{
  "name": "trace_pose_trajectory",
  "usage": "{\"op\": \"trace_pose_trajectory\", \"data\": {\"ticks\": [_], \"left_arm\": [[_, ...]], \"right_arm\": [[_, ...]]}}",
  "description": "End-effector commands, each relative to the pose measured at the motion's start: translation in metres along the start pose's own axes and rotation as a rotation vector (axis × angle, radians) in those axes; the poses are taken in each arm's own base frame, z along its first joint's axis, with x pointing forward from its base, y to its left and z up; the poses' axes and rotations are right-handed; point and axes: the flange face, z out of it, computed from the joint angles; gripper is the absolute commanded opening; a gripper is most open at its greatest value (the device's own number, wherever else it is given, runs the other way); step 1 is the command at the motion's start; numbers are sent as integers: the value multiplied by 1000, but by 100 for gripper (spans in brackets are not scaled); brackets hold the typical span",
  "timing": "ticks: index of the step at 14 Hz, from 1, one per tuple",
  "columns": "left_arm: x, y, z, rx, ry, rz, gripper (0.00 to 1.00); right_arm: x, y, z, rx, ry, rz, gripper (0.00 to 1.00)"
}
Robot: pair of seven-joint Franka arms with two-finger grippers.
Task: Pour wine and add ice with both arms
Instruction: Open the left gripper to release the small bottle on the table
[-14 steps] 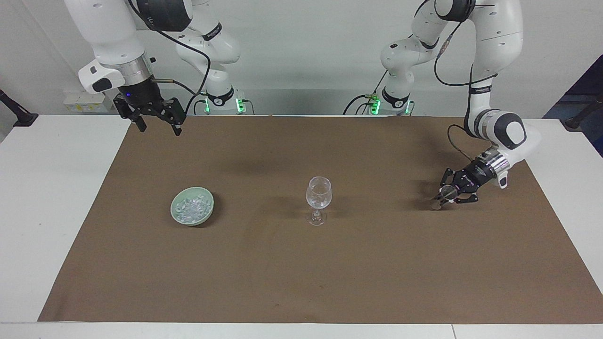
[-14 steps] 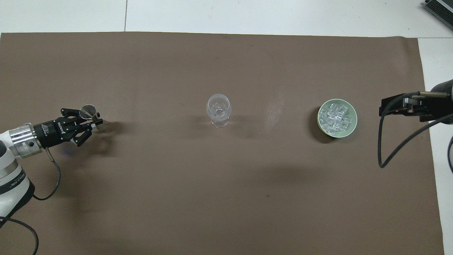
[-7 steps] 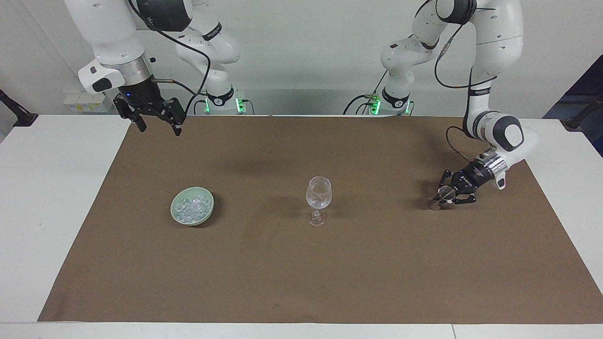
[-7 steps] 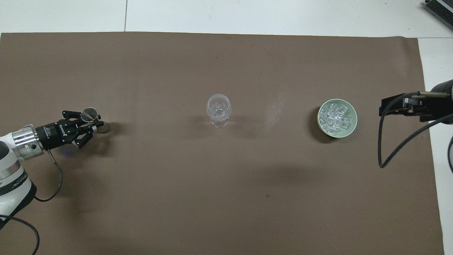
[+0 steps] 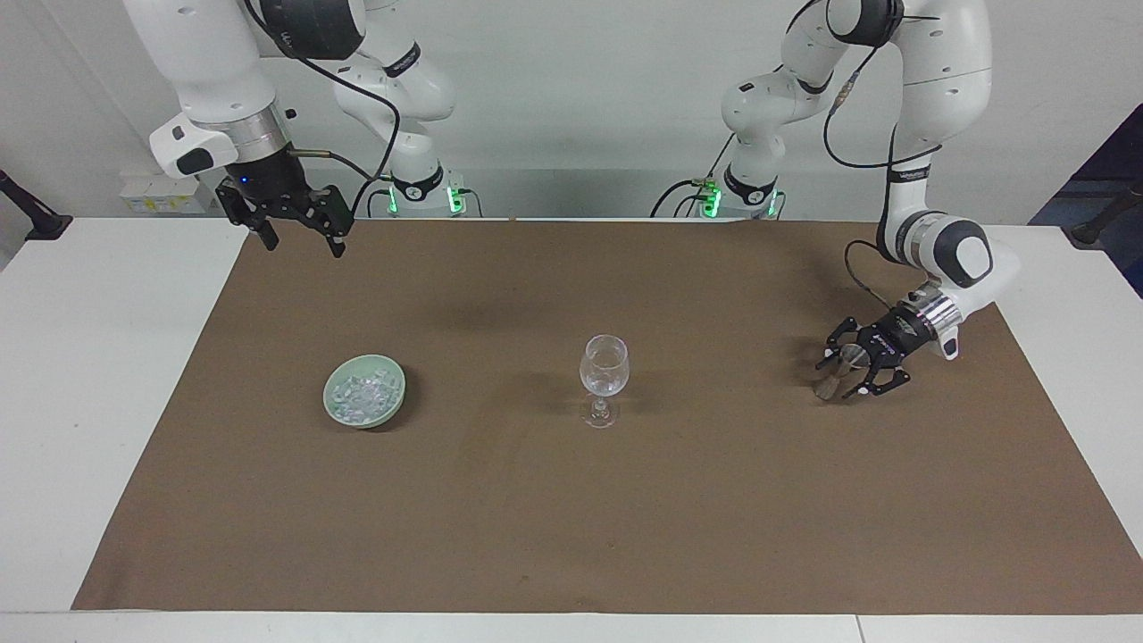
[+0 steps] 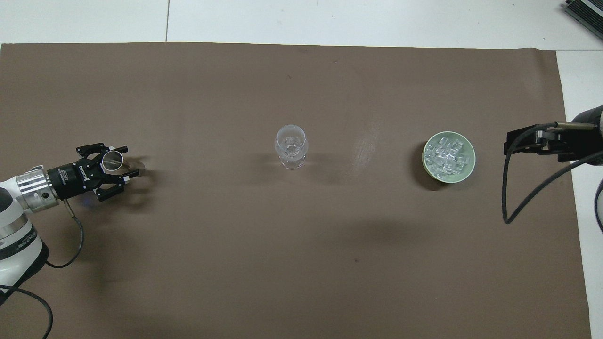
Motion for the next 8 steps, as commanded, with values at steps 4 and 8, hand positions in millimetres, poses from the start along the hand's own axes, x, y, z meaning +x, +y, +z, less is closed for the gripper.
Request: {"op": "trace_pose_trajectory", "data": {"ticks": [4, 8], "left_arm": [[2, 1, -7, -14, -10, 14, 100], [-7, 8, -17, 60, 62, 112, 100]], "right_arm": [[-2, 8, 0, 6, 18, -37, 100], [12, 7, 16, 13, 47, -39, 100]]}}
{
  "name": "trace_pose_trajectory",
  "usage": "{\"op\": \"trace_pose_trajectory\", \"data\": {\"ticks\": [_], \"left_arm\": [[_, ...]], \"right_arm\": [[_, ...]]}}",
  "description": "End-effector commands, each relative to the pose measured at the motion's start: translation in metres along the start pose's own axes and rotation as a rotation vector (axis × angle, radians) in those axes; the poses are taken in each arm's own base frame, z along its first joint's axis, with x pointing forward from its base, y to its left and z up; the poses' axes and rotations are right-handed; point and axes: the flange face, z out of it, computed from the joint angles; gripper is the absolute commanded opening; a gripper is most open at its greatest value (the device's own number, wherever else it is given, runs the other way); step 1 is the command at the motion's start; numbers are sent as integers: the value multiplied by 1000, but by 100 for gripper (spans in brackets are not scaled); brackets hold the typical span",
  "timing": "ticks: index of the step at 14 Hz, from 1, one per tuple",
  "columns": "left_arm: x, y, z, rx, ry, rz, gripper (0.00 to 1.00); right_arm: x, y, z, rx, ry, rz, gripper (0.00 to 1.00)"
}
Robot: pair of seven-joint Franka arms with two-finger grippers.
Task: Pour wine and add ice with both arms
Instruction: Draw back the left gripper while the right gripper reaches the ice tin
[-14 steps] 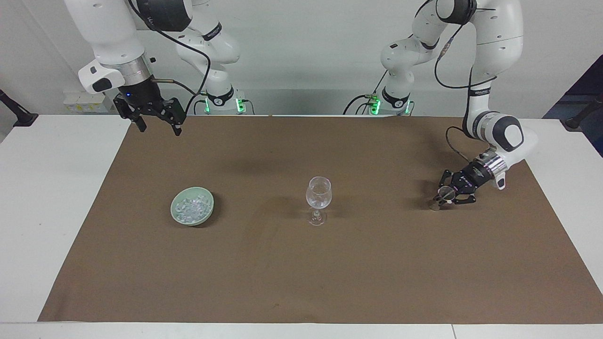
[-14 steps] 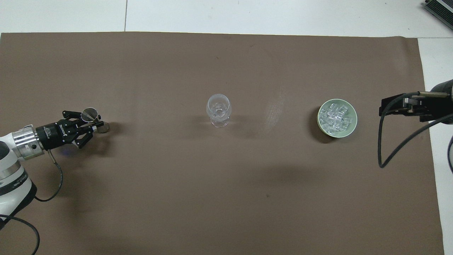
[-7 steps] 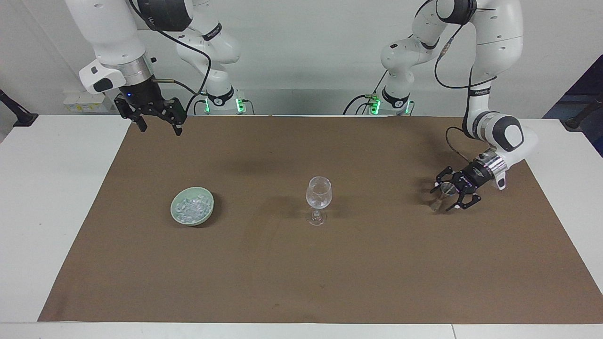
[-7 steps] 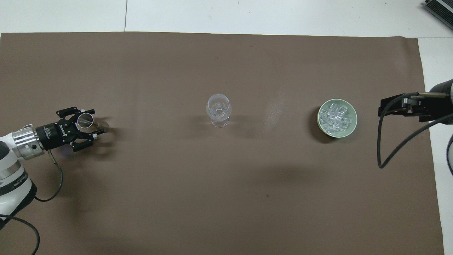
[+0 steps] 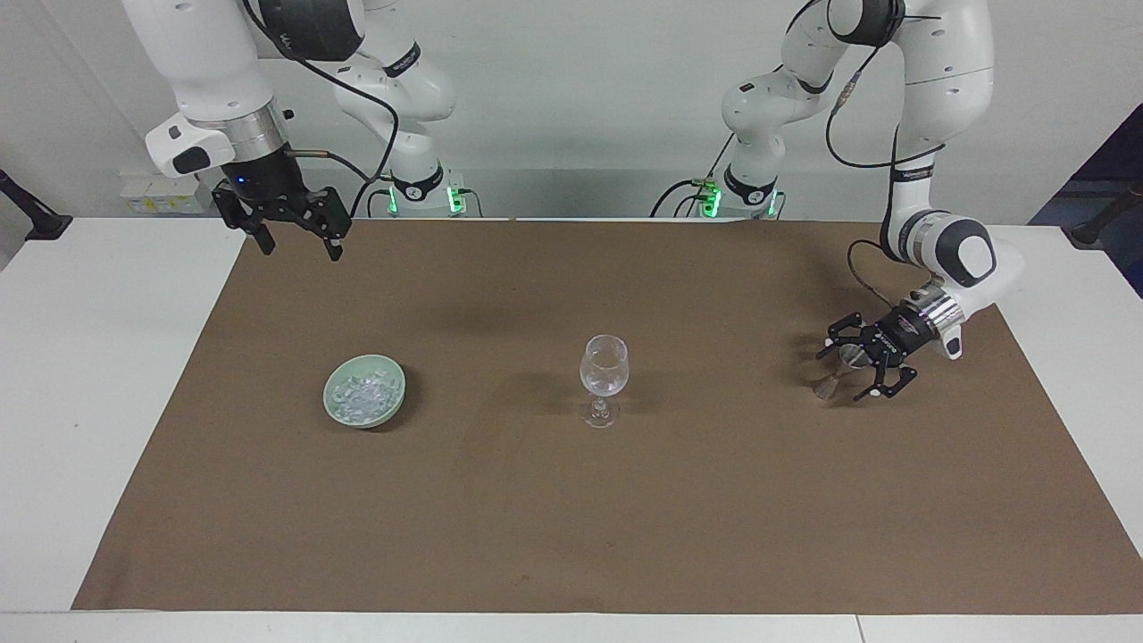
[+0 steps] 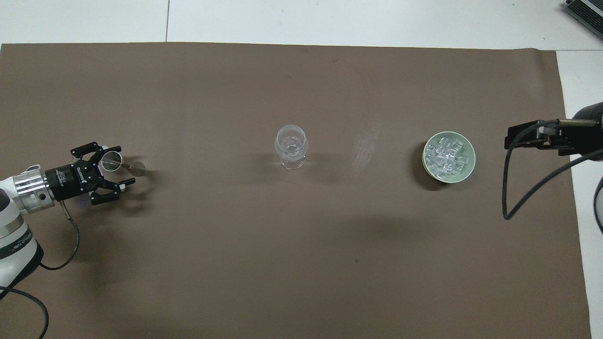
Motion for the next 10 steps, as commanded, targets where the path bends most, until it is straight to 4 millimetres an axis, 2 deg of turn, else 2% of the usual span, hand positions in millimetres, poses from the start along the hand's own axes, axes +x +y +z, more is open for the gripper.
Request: {"op": "trace_pose_trajectory", "data": {"ticks": [1, 4, 6, 8, 10], "left_arm": [[-14, 9, -13, 38, 40, 83, 100], [-33, 14, -23, 104, 105, 179, 100], [-56, 24, -30, 180, 166, 280, 100], [-69, 30, -39, 235, 226, 361, 100], [-89, 39, -51, 300, 263, 499, 100]], "right_arm": [[11, 6, 26, 7, -4, -23, 100], [19, 4, 67, 10, -8, -29, 100], [18, -1, 107, 11, -17, -45, 100], [22, -6, 146, 14, -23, -82, 100], [25, -6, 174, 18, -3, -104, 100]]}}
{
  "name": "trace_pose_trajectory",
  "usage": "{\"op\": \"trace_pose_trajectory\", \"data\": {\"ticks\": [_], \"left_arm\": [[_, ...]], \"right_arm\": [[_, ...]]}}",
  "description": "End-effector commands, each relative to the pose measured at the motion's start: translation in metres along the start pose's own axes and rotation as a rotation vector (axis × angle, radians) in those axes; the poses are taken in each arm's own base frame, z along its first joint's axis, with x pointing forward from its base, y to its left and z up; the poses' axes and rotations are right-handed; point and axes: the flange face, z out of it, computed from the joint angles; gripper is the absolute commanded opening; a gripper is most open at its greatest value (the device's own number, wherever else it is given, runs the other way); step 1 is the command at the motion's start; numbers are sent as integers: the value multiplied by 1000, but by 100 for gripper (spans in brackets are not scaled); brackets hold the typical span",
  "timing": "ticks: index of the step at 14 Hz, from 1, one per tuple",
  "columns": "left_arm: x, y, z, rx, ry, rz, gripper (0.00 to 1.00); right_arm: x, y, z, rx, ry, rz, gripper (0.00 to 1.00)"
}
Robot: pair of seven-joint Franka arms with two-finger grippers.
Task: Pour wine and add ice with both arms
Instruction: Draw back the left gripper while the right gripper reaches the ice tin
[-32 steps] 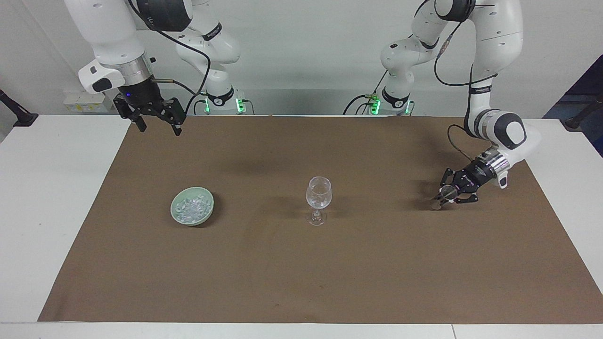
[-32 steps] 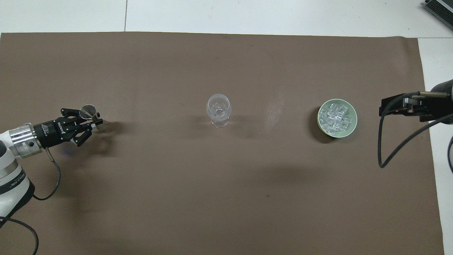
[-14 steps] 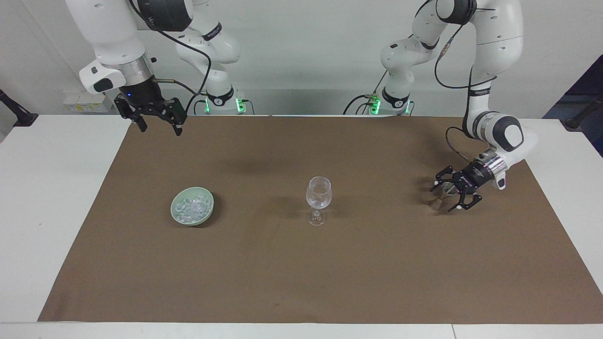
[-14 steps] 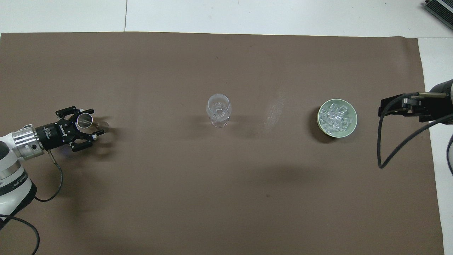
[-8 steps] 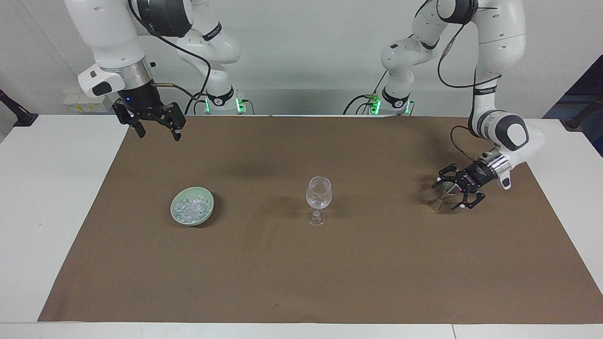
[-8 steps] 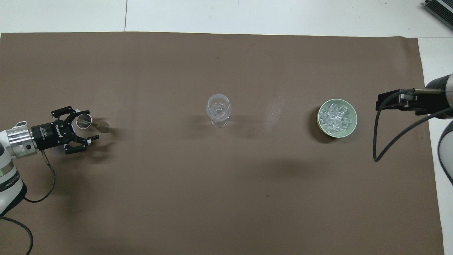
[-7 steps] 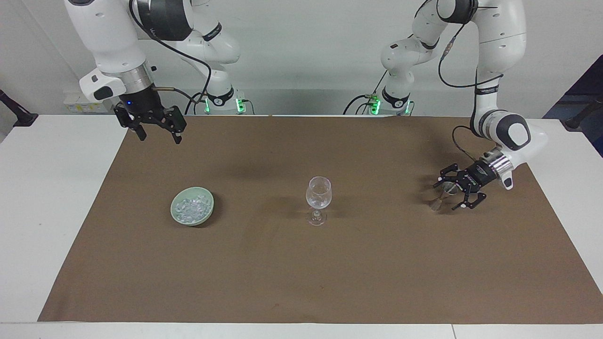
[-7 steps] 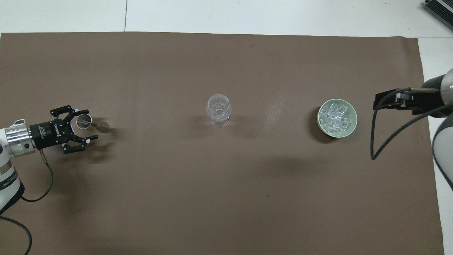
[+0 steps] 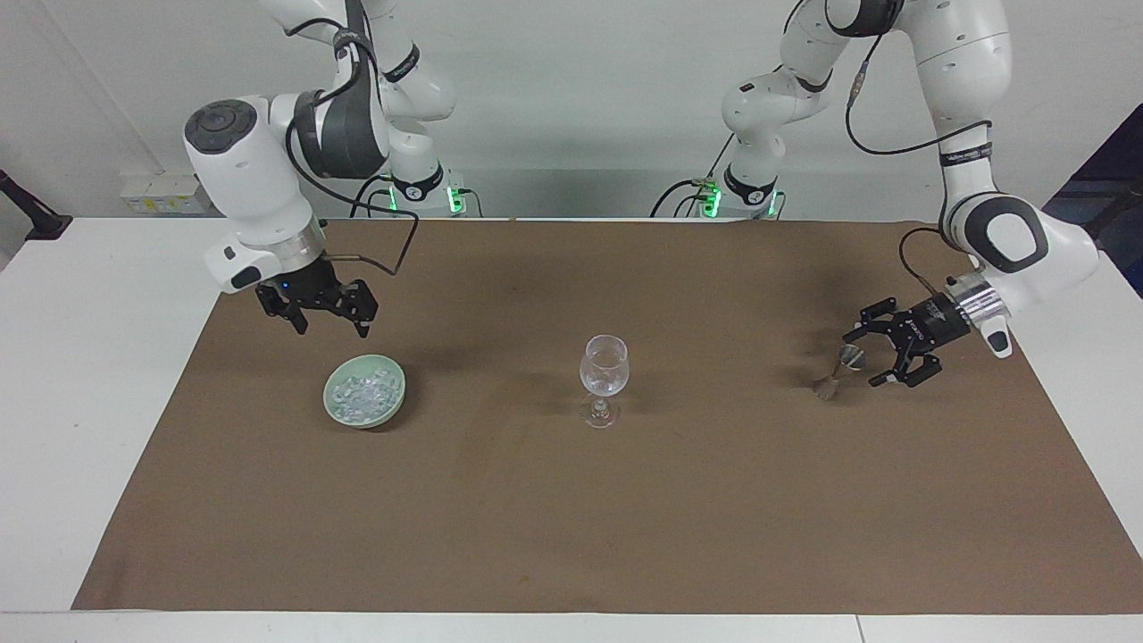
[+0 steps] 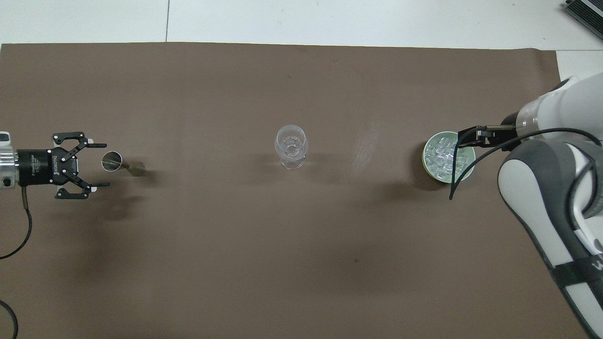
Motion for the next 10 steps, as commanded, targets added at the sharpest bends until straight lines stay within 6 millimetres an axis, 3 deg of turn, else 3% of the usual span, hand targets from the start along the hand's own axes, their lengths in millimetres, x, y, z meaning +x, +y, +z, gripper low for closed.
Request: {"op": "trace_pose_trajectory", "data": {"ticks": [1, 6, 10], "left_arm": [[-15, 14, -28, 69, 46, 174, 100], [-51, 33, -70, 145, 215, 554, 100], [-83, 49, -78, 247, 327, 740, 100]], "right_arm": [[-1, 2, 36, 6, -2, -49, 100], [2, 1, 98, 15, 4, -55, 100], [4, -1, 121, 16, -2, -60, 92]]}}
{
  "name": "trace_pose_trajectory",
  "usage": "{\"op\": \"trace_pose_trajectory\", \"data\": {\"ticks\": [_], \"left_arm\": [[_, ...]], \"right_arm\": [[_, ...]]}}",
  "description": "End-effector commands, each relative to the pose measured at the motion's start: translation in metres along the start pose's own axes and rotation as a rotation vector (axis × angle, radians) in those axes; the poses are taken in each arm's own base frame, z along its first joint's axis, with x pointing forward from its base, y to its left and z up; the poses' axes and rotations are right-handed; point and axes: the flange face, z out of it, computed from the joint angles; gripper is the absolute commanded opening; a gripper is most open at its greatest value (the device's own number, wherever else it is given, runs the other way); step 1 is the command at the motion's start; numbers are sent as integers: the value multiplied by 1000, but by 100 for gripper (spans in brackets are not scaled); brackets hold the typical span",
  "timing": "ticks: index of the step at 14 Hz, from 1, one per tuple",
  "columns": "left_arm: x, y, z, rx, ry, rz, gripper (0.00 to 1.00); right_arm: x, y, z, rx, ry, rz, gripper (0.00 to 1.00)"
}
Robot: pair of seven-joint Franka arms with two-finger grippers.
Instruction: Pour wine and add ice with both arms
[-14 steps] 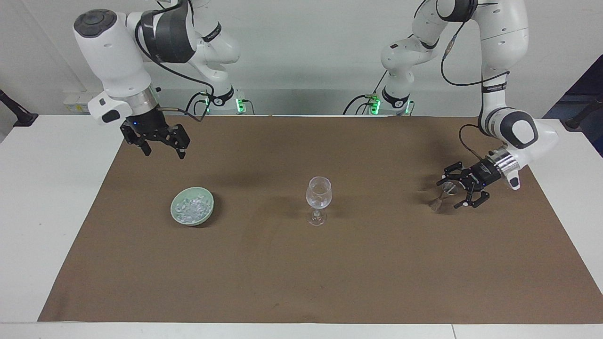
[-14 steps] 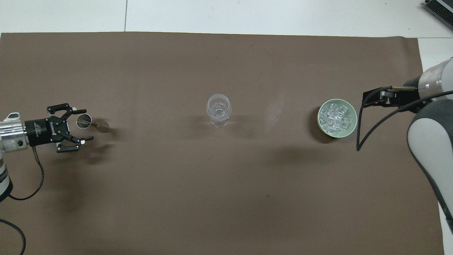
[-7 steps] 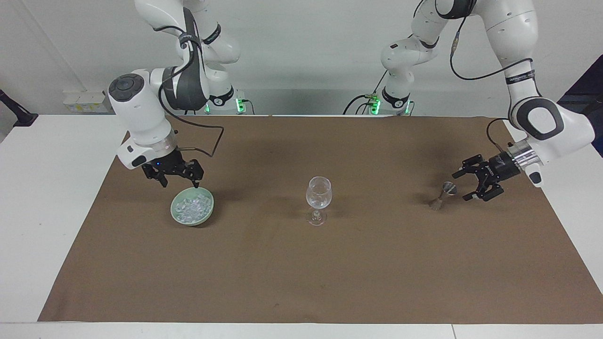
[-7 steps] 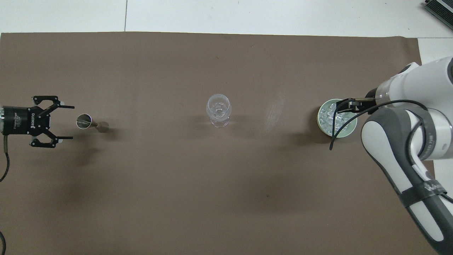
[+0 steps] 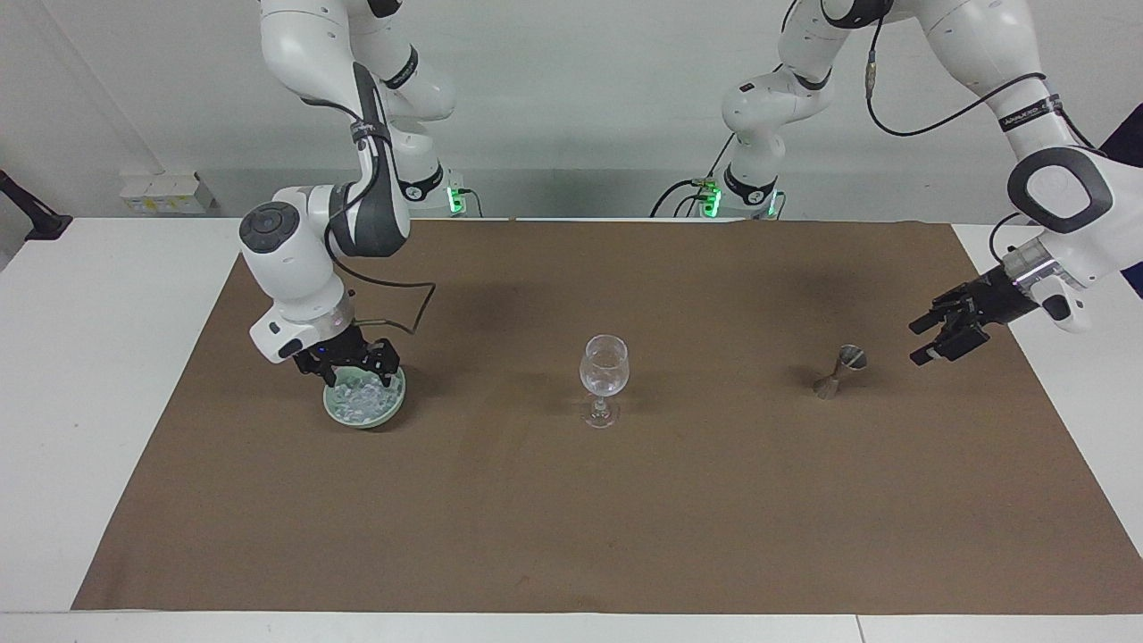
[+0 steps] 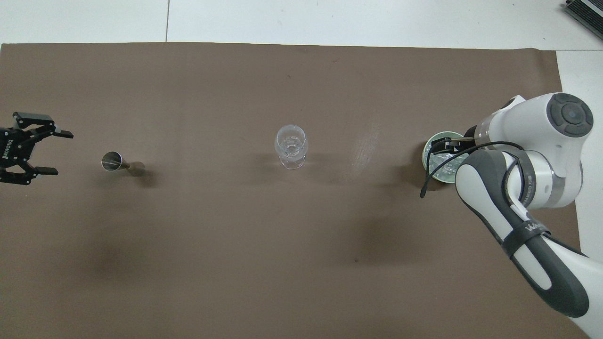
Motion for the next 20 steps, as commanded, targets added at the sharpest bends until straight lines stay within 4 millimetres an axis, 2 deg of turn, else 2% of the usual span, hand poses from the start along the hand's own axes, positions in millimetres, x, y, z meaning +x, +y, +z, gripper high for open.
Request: {"op": "trace_pose_trajectory", "data": {"ticks": [1, 3, 4, 7, 9, 11, 13, 15, 17, 20], "left_arm": [[-11, 21, -14, 74, 53, 148, 100], [-15, 29, -20, 108, 81, 242, 100], [-17, 37, -29, 126, 105, 311, 100], [-35, 60, -41, 233, 152, 475, 100], [-64, 76, -44, 312, 147, 630, 100], [-89, 89, -46, 382, 156, 745, 100], [-109, 98, -44, 451, 141, 832, 100], [-132, 110, -48, 497, 158, 926, 100], [-146, 115, -52, 518, 159, 980, 100], [-165, 119, -66, 505, 173, 998, 100]], "right_arm": [[-2, 1, 13, 2, 7, -19, 91], [-6, 2, 16, 1, -4, -17, 79], [-6, 1, 16, 1, -9, -17, 68], [-7, 1, 16, 1, -12, -8, 29], [-6, 1, 16, 1, -12, -4, 0], [-5, 1, 11, 2, -4, 13, 0], [-3, -4, -10, 6, 27, 27, 0], [-8, -10, -42, 4, 46, 57, 0], [-14, -20, -79, 0, 35, 62, 0], [-26, -46, -128, -3, 36, 77, 0]]}}
